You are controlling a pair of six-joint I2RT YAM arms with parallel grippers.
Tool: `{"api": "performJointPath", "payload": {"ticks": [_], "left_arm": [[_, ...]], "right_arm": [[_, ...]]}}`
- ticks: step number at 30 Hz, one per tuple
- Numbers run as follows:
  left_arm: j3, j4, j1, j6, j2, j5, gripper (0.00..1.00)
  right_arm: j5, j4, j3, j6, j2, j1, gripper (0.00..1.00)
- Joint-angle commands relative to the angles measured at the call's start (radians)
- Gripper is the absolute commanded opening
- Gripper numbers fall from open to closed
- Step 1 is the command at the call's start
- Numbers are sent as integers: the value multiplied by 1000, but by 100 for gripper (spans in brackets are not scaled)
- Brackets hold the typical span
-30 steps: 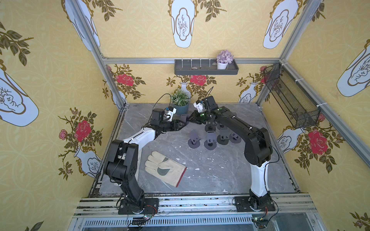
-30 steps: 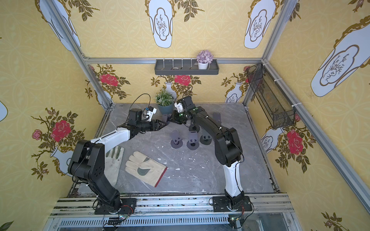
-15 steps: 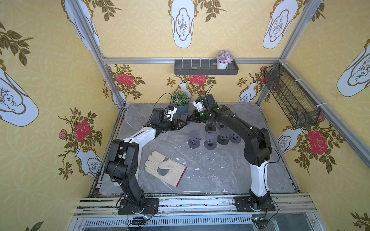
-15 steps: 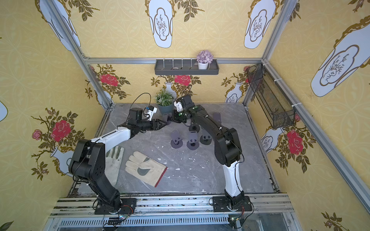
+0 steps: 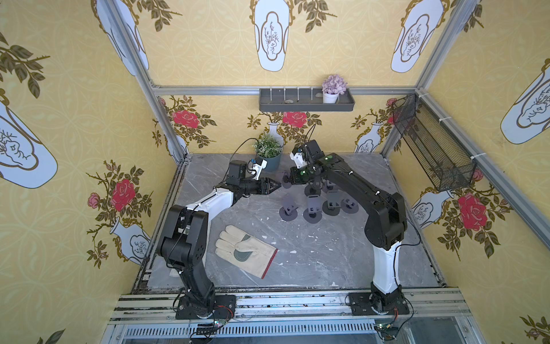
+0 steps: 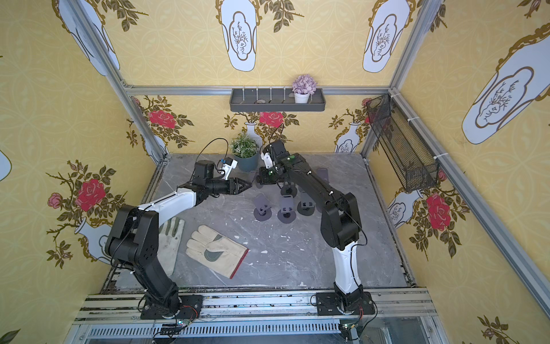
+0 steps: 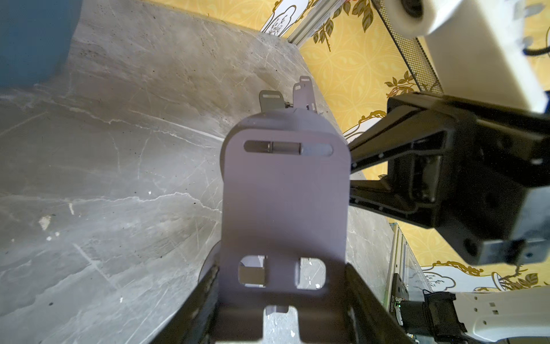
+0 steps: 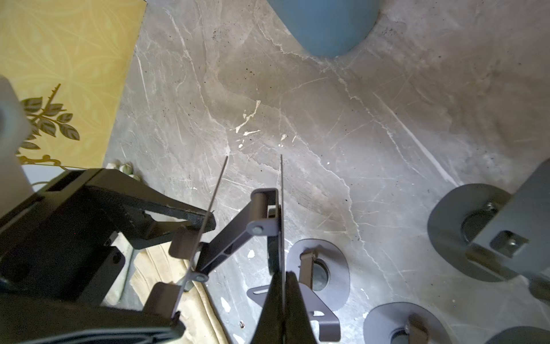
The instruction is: Open the phone stand
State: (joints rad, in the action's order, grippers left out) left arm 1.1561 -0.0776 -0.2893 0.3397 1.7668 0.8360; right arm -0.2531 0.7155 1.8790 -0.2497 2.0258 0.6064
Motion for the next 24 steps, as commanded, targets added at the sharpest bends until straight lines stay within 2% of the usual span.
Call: {"api": "performJointPath", "payload": {"ticks": [1, 3, 10, 14, 16, 20, 22, 23, 24], "left_arm": [[2, -7, 8, -29, 3, 91, 17], [4, -7, 9, -29, 4, 93, 17], [8, -9, 9, -27, 13, 95, 17], [7, -14, 8, -22, 19, 99, 19], [5, -19, 8, -19, 22, 101, 20], [0, -22, 8, -17, 25, 112, 27], [0, -22, 9, -18, 26, 118, 35], [0, -22, 9, -19, 25, 121, 50], [-1, -24, 9, -21, 25, 123, 79]], "right_arm": [[450, 59, 6, 69, -6, -3, 0], [513, 64, 15, 91, -6, 11, 0], [554, 71, 52, 152, 19, 59, 0], [409, 31, 42, 118, -4, 62, 0], [284, -15, 17, 98, -28, 60, 0], [116, -78, -7, 60, -55, 62, 0], [54, -104, -15, 49, -65, 62, 0], [36, -111, -16, 46, -67, 60, 0], [20, -114, -17, 46, -68, 59, 0]]}}
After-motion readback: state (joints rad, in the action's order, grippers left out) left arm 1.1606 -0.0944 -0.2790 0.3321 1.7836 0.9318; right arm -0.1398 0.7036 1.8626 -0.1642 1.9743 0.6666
